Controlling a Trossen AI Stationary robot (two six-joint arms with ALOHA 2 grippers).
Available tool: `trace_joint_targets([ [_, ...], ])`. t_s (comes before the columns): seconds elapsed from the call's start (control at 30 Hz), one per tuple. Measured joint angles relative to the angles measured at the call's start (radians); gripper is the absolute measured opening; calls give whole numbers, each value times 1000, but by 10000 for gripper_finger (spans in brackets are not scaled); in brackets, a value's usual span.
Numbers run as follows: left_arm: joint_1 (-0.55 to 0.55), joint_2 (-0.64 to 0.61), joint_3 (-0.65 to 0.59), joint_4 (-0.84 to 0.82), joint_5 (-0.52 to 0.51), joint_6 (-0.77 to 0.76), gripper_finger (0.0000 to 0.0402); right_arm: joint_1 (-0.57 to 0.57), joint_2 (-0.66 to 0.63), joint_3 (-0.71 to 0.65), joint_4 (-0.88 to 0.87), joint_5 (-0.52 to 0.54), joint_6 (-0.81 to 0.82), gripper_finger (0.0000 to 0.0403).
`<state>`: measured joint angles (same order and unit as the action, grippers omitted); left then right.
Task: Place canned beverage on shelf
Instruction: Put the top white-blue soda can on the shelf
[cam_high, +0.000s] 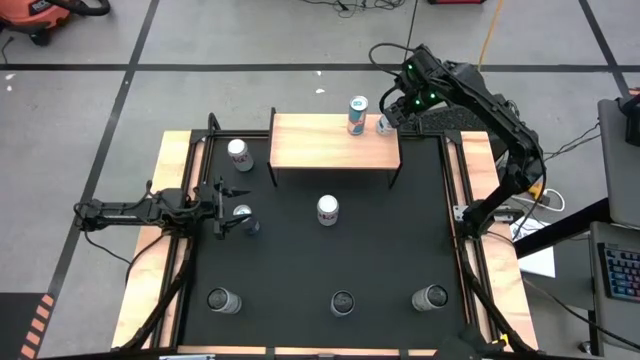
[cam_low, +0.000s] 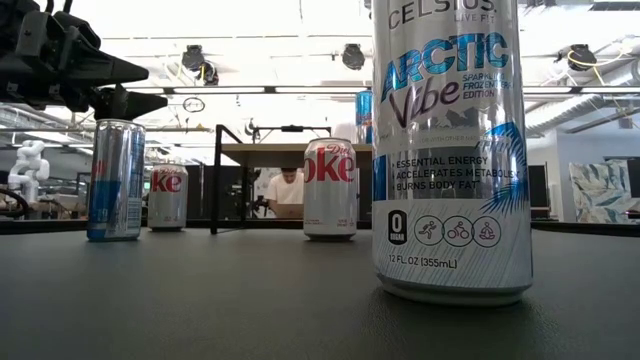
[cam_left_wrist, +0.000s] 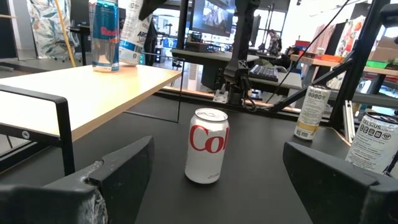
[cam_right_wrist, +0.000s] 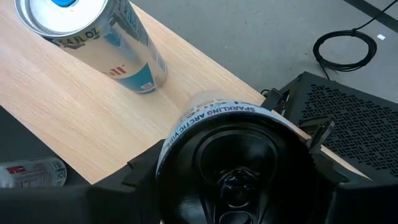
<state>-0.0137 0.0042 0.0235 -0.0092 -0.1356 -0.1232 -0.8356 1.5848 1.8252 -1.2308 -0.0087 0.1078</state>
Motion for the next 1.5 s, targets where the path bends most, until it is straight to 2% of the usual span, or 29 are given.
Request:
trace_joint_targets([
  [0.23,0,0,0,0,0,0,361,0,0,0,3,0,1,230],
  [0.37,0,0,0,0,0,0,361,0,0,0,4,-1,3,243],
  [0.53,0,0,0,0,0,0,361,0,0,0,37,-48,0,251],
  [1.2,0,0,0,0,0,0,361,-1,24,1,13,-41,3,253],
  [1.5,0,0,0,0,0,0,361,-2,23,85,-32,-36,1,248],
])
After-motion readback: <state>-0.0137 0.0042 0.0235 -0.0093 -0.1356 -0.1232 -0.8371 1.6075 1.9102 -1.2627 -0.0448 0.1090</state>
